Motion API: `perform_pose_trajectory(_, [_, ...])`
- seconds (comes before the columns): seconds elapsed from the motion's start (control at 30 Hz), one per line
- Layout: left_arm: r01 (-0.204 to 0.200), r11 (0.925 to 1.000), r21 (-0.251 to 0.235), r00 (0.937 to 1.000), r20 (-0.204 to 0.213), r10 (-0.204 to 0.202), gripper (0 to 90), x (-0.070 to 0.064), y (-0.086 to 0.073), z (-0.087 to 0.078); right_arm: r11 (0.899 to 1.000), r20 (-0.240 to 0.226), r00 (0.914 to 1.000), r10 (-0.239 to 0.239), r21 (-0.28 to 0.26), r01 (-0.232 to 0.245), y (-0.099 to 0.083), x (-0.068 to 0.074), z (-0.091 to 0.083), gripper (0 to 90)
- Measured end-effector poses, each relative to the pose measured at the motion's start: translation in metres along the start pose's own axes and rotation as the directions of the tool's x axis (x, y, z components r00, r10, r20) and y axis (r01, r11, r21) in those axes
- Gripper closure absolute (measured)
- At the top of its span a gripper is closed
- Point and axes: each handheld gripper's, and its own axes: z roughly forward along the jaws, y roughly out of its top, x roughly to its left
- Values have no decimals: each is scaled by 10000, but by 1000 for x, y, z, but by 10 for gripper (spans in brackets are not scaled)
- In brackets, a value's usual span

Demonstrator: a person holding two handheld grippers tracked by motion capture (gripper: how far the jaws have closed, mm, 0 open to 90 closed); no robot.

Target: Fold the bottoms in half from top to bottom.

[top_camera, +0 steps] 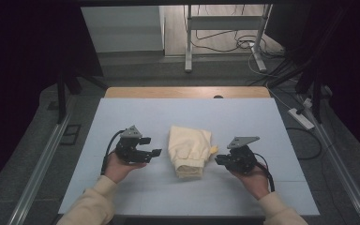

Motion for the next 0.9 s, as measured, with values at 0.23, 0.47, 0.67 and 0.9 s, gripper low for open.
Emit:
perform_pose_trajectory(0.23, [-64,10000,42,10000,-24,64,289,-6,-11,-10,9982,215,9980,597,-68,-595,-15,-8,-9,539])
perform_pose_trajectory(0.47, [3,9999,169,10000,-23,-2,282,-8,-21,-18,9987,520,9974,500,-31,-499,-26,-12,-17,454])
perform_pose_trajectory(0.67, [220,9994,253,9997,-100,-217,276,-8,-32,-25,9997,884,9960,146,204,-165,-34,-15,-24,392])
perform_pose_trajectory(0.9, [206,9989,431,9994,-272,-194,272,-9,-42,-30,9996,1114,9933,296,-75,-289,-46,-22,-39,371])
